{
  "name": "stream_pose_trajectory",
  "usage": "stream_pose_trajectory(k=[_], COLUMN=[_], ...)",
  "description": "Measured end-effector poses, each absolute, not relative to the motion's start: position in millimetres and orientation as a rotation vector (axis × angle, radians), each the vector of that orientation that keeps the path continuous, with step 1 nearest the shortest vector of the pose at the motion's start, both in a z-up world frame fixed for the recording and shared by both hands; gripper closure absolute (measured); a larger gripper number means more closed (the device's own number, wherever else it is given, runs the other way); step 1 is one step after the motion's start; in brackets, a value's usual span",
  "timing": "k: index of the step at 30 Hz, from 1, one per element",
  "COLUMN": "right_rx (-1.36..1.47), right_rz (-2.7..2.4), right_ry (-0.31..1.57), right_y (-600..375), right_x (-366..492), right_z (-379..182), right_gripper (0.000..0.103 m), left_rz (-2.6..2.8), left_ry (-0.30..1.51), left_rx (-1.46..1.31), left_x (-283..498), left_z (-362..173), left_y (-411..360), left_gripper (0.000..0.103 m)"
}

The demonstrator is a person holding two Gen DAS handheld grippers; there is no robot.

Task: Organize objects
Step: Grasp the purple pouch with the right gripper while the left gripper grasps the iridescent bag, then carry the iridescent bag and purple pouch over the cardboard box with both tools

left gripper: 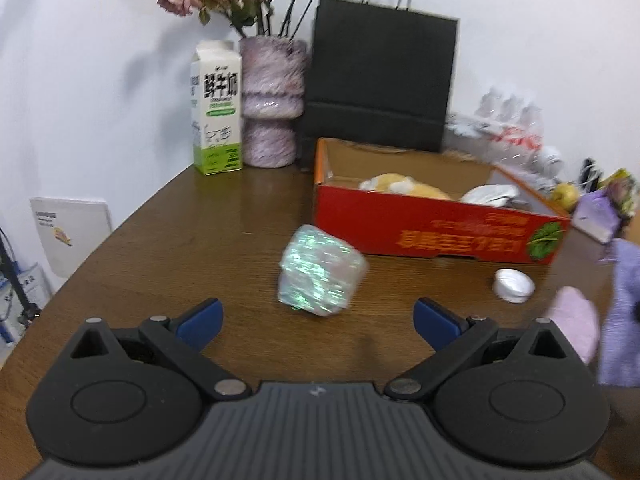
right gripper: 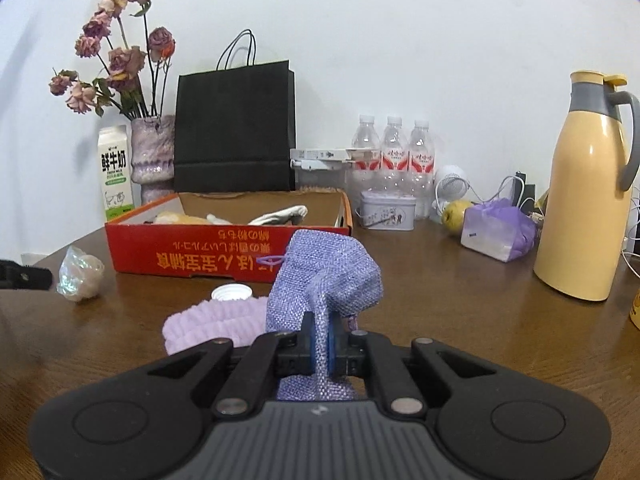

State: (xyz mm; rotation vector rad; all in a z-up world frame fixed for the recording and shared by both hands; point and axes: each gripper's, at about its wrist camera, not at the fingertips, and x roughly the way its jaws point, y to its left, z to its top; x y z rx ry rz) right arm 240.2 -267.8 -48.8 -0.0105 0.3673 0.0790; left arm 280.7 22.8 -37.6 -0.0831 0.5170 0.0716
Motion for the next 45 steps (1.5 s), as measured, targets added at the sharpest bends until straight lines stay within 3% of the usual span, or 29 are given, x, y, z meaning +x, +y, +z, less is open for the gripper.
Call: stream_pose_trajectory(k=[13,15,17,18,20,28,45], right_rx=[-0.018,-0.018,-0.019,-0.019,-0.017,-0.014,-0.009], right_rz=[0.084,0.082,0.082,0.082,0.082,0.088,0.104], right_ry=[0.372,0.372,0.372,0.371,0.372,0.359,0.332], right_y=[-265,-265,-265,-265,-265,-265,-267], right_x=[244,244,244,244,244,242,236], right_z=[-50,-50,-50,-50,-50,-49,-48], right_gripper=[0.098,0.098,0.098,0.098,0.098,0.098,0.098], left_rz=[0.093,0.078,0.059,0.052,0.044,0.045,-0.037], left_ry=[0.546,0.542,0.547,0.553,0.540,0.375,0.342], left_rx=[-0.023,-0.028,-0.029,-0.028,-0.039,-0.059,-0.005], left_x=[354,351,351,350,347,297,225], left_z=[-57,-57,-57,-58,-56,-32,-32], left_y=[23,24,24,23,24,22,-29], left_gripper=[0.003,0.014,0.047,0.054,0.058,0.059,0.058])
